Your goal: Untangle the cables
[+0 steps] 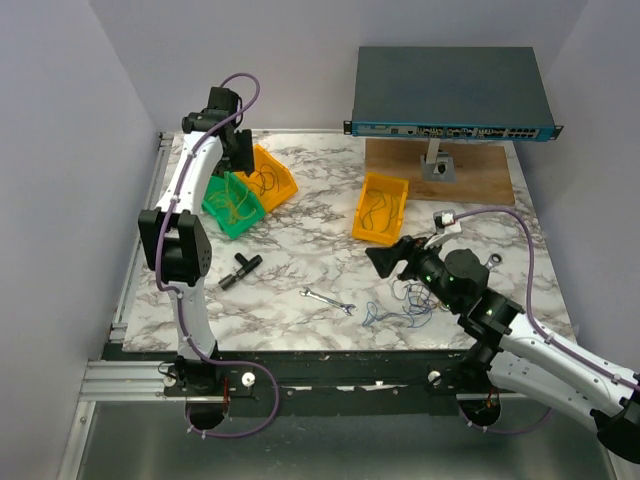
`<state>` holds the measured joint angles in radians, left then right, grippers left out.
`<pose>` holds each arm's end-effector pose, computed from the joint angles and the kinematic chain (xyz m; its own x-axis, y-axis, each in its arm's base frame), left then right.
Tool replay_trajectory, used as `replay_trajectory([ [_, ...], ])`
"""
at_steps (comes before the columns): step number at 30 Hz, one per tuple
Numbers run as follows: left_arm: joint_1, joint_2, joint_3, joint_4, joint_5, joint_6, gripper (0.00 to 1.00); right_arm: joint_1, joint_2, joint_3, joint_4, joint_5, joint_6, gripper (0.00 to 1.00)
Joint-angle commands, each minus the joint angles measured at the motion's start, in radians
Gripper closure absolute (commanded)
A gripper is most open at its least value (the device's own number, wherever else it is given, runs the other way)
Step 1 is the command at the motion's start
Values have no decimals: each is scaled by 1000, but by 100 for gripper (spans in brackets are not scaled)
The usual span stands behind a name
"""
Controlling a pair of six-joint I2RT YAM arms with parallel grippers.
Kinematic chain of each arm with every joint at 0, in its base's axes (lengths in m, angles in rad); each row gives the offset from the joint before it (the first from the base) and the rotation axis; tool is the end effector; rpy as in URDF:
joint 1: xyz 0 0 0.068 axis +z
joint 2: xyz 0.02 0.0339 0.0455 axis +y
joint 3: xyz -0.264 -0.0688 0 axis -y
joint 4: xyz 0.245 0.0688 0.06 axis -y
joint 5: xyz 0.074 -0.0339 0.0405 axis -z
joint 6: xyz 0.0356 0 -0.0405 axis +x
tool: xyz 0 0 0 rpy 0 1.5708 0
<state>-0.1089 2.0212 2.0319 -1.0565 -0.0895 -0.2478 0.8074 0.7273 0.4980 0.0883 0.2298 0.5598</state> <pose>0.4319 -0.0440 0.3191 -0.8496 -0.1529 -0.5049 -0.1492 0.9876 -0.0480 0.1321 0.1263 0.2765 -0.3731 0.3580 -0.8559 -0.4124 0.7624 0.4986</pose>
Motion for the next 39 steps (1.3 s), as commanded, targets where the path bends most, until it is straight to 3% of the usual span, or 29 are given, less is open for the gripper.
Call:
replay_trajectory([
  [1,-4,83,85,-10,58,-3,37,-6,-8,9,-24,-7,-1,10],
  [3,-9,72,58,-3,67,-5,40,-5,-2,13,-28,-3,-3,11],
  [7,-57,-105,-193,145,59,-22,38,-7,36,38,-80,48,14,10],
  [12,-177,-445,-575,438,80,-59,12,-45,225,204,-387,80,115,4],
  [15,-290,-578,-716,511,33,-80,1,-115,251,240,-521,86,148,3],
  [19,-453,-690,-861,617,-13,-103,1,-292,199,209,-624,31,153,6],
  [21,-519,-737,-955,709,7,-121,2,-311,158,191,-665,107,196,12],
  [26,-641,-800,-1165,968,88,-90,1,-312,135,162,-690,128,257,14],
  [36,-726,-794,-1385,1357,300,-6,2,-313,193,163,-746,196,337,19],
  [39,-726,-808,-1423,1413,339,4,2,-312,226,175,-791,197,376,28],
])
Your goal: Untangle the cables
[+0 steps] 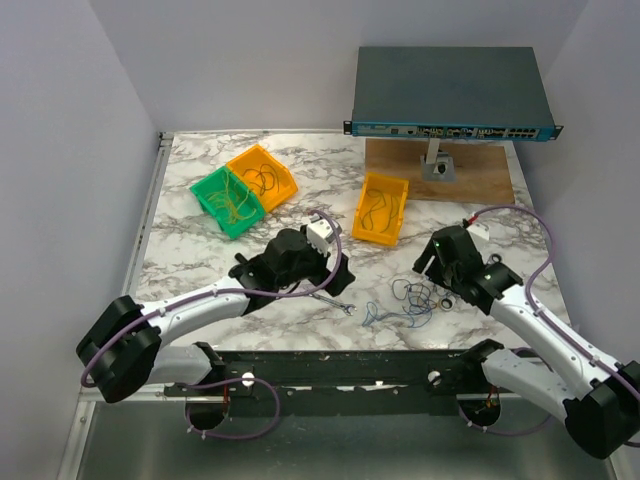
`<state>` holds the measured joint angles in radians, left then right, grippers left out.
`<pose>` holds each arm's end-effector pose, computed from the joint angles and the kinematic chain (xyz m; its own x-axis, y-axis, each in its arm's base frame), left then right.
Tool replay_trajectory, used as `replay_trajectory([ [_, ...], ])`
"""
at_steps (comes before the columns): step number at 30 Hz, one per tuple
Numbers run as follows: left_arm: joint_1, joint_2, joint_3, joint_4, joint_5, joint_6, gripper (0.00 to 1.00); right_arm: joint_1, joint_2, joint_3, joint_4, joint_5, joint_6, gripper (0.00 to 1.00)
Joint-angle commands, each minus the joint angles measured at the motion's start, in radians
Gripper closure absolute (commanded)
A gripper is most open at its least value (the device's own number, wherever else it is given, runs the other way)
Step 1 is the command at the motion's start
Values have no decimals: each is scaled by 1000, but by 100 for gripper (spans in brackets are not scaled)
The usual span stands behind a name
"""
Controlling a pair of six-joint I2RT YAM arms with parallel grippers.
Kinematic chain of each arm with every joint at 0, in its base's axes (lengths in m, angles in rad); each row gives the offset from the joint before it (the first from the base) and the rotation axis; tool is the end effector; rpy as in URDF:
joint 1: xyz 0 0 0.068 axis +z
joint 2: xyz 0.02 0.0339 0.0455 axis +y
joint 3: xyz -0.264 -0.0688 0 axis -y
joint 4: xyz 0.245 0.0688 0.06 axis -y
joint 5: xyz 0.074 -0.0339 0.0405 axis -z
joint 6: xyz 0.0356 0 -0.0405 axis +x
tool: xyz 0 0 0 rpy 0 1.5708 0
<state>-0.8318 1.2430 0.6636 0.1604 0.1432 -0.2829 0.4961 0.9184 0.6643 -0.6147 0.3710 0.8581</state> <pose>0.1799 -0.2050 0.2351 -0.4919 0.1296 -0.8610 0.7103 0.6316 -0.3107 0.1655 0.0749 0.2379 -0.6189 0.4668 -0.6317 0.3526 0.8838 0.3076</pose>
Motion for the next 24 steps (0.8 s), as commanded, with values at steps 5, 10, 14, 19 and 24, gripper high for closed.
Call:
replay_trajectory([
  [5,-6,-47,-77,205,105,42,2,-1,39,-26,-56,8,104,40],
  [10,-6,-62,-90,230,114,29,3,-1,14,-37,18,-73,75,88],
  [14,-5,-72,-104,257,144,21,3,-1,35,13,33,-166,30,99],
  [19,-5,-92,-128,313,194,14,3,-1,52,78,133,-399,-11,99],
  [24,-4,-113,-160,364,206,17,3,1,71,180,203,-613,0,99],
])
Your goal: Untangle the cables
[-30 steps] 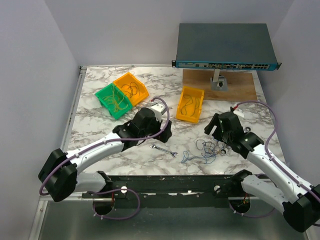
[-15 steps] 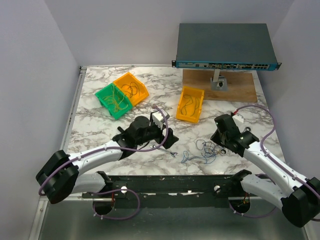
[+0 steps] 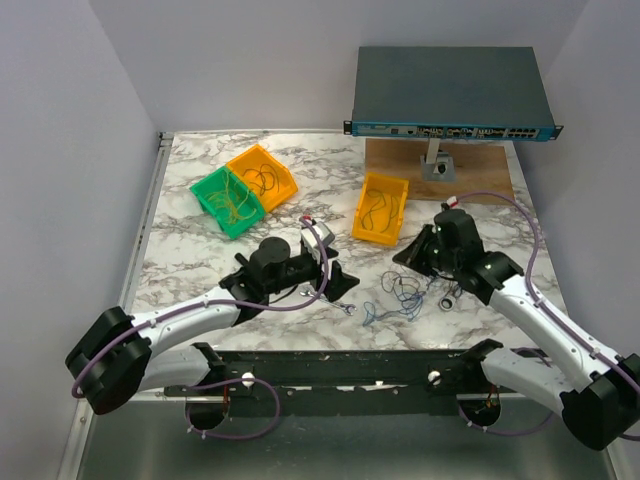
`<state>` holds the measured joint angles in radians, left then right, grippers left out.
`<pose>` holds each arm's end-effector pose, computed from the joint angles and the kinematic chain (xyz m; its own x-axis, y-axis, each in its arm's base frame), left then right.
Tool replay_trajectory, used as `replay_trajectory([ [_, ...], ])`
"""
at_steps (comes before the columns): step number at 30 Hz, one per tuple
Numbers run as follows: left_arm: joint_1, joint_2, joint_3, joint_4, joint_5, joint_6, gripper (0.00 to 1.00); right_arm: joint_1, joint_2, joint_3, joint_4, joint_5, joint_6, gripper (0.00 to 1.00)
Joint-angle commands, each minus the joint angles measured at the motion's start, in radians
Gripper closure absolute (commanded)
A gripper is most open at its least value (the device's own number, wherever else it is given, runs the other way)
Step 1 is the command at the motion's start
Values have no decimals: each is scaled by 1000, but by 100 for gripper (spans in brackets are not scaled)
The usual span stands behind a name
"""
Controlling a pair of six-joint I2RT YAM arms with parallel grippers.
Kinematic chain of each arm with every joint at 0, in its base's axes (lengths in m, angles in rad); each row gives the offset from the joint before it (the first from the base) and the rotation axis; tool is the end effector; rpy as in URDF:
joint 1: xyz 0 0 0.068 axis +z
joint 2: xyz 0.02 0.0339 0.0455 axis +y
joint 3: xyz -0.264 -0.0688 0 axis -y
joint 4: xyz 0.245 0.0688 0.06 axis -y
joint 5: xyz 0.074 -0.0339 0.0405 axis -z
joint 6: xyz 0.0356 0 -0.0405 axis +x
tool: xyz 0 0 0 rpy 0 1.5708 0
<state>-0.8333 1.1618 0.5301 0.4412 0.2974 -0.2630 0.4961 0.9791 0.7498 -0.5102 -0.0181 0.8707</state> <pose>0.1632 -0.1952 0.2390 -0.3572 0.0236 -0.9337 0.8371 0.4516 -0.3089 0.1808 0.0986 0.2615 -0.7548 0.4609 -0.4667 0.1391 0.8078 0.5729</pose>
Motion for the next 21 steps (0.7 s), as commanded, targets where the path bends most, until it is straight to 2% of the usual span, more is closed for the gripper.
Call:
replay_trajectory([
  [1,-4,-35,-34,94,54,-4,3,1,10,122,99,-239,-11,99],
  [6,-3,-55,-73,180,106,-5,2,1,-6,202,94,-254,15,99],
  [11,-3,-43,-90,252,128,-18,2,1,-9,205,141,-318,62,99],
  [21,-5,175,18,330,208,-54,11,8,-14,221,228,-406,140,99],
])
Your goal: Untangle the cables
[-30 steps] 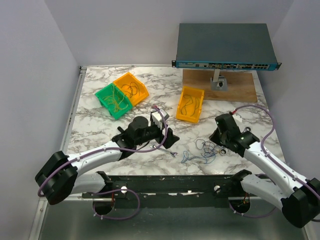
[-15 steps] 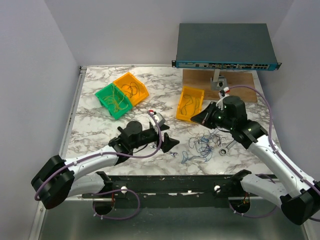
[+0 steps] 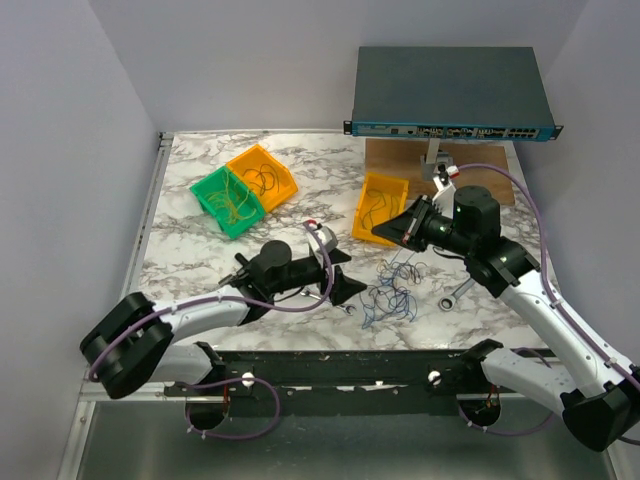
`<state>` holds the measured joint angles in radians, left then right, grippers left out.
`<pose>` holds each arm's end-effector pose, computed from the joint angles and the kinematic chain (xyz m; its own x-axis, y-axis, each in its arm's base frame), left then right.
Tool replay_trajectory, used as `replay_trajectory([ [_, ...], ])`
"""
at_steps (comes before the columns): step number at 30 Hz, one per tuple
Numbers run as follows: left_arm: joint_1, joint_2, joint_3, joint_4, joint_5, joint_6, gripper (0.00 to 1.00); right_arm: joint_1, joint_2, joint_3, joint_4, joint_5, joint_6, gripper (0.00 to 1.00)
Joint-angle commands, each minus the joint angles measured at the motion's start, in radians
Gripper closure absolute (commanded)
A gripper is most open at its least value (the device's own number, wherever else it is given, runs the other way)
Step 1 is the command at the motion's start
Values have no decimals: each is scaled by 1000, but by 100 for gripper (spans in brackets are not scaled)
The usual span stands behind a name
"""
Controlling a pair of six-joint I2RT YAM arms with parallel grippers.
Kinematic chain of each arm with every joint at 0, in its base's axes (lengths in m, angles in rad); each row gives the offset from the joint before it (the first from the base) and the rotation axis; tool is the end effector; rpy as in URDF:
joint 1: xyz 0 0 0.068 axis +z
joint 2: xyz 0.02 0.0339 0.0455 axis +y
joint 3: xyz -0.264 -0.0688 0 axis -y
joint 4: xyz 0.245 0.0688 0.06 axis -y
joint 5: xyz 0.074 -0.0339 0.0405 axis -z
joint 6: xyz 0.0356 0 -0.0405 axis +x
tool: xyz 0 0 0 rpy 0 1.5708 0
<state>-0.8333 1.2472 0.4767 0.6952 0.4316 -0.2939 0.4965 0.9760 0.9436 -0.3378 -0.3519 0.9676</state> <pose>0.1636 -0.2022 0.2282 -0.3244 -0.0342 -0.9453 0.8973 0.3052 -0.3190 0.1867 0.1151 0.3453 -0.7814 0.4559 -0.4261 -0.1520 0.5233 0.8385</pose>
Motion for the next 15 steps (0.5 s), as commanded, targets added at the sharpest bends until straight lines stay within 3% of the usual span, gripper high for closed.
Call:
replay_trajectory([
  [1,-9,115,90,77,80,-28,13,9,-12,28,63,-79,52,99],
  [9,-92,223,182,38,-5,33,15,17,-34,17,117,-110,109,99],
  [12,-93,274,226,35,4,9,27,17,-41,42,101,-104,110,99],
  [13,-93,285,238,36,14,2,49,17,-45,46,98,-102,106,99],
  [14,-93,286,253,18,-8,0,83,17,-51,47,97,-96,101,99],
  [15,-95,277,260,-16,-50,-7,100,17,-57,49,91,-81,90,99],
])
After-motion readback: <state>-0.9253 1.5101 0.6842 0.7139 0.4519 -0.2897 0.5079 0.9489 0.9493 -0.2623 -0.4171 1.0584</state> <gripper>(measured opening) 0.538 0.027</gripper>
